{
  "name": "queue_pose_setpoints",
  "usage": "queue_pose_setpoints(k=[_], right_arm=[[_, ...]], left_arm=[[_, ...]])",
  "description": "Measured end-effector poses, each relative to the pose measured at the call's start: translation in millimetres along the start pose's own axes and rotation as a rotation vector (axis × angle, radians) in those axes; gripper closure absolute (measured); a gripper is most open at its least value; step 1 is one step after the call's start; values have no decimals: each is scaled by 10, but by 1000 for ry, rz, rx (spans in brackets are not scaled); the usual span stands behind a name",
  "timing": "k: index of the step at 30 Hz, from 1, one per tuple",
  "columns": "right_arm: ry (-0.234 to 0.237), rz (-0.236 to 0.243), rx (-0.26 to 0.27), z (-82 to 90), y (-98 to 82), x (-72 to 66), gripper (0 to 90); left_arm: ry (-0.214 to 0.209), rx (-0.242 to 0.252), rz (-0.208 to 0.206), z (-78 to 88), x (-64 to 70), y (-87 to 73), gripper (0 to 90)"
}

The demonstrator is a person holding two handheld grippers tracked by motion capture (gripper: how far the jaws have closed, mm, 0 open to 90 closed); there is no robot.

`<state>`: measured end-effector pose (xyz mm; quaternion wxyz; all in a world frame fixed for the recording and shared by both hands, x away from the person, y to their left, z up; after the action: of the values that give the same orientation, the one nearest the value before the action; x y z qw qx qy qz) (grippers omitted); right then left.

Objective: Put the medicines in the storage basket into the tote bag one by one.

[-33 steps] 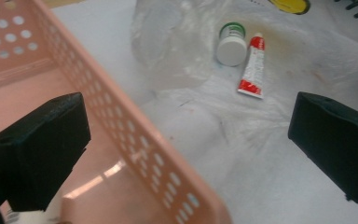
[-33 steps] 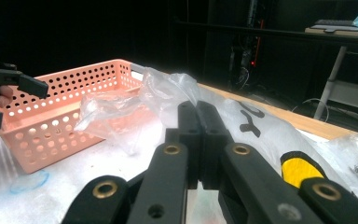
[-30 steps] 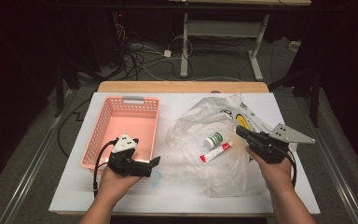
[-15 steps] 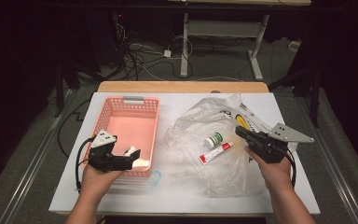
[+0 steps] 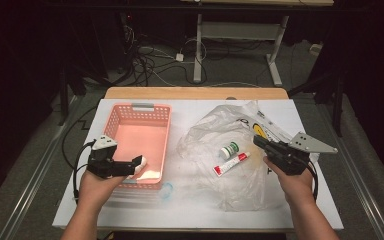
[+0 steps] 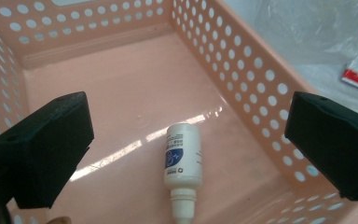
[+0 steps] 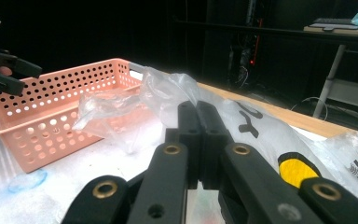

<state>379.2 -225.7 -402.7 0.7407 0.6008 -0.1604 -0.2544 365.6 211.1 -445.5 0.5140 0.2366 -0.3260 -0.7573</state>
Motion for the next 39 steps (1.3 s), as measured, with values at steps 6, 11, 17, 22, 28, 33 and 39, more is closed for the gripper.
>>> queue_pose_setpoints(k=[6,11,17,22,28,33,39], right_arm=[[2,-5,-4,-17,-2,-12,900],[4,4,1,-12,7,-9,900],[6,1,3,-12,7,-10,900],[5,-3,4,-4,1,2,900],[7,-7,6,-6,-3,6,900],[8,-13,2,-19,-18,9,900],[7,-10,3,-16,-13,8,900]], left_arm=[[-14,-60,-30,-66,-2,113,5],[-26,-126,-44,-191,-18,174,13],[-30,-230,-66,-350,-40,192,31],[-58,-351,-81,-465,-37,174,76],[-76,-503,-132,-608,-4,141,157],[-93,-628,-165,-722,5,108,256],[-88,-707,-226,-795,70,66,440]])
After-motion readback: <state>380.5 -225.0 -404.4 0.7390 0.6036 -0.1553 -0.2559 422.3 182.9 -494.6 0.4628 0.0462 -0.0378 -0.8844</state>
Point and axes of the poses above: each handheld gripper's, and its own axes: z roughly backward along the jaws, y roughly out of its top, x roughly to its right, the point moved 5 cm from there along -z, roughly forward along the jaws, and after that the axes turned 11 degrees about y, right-handed, at the moved point
